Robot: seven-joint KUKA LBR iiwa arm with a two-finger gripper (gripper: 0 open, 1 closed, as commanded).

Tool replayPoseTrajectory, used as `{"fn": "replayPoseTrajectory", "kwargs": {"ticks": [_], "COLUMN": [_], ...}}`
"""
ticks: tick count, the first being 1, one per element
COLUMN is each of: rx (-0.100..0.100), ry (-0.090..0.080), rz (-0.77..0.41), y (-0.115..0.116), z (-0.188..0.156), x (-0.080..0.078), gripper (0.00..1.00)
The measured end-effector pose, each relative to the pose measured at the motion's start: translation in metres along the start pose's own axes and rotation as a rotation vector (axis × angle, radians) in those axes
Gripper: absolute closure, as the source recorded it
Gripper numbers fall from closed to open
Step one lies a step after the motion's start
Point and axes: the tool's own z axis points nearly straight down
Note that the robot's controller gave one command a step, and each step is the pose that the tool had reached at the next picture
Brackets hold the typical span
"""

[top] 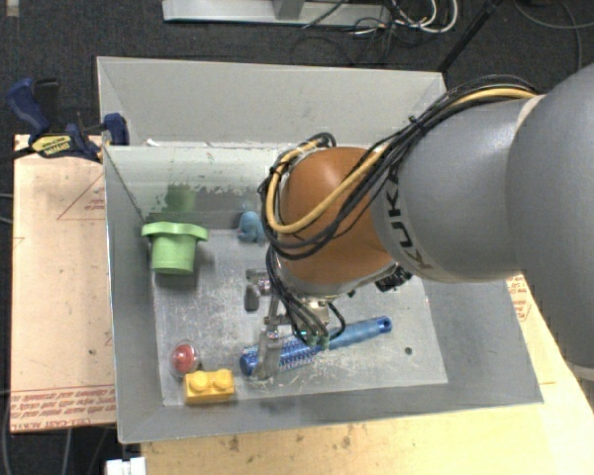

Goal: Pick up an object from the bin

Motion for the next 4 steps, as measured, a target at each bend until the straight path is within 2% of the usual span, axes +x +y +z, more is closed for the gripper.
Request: {"fn": "replayPoseTrajectory", "kwargs": {"ticks": [1,2,3,4], "rx": [-0.001,-0.002,-0.004,-0.002], "ry": [-0.011,-0.007,-0.017,-0.009], "rz": [-0.023,-0.028,-0.017,-0.014], "y": [-0.04,-0.038,-0.016,-0.017], "z": [0.077,0.074,-0.085,-0.081], "x": [0.017,0.017,0.026,0.027], "gripper": [0.0,1.0,1.0,0.0]}}
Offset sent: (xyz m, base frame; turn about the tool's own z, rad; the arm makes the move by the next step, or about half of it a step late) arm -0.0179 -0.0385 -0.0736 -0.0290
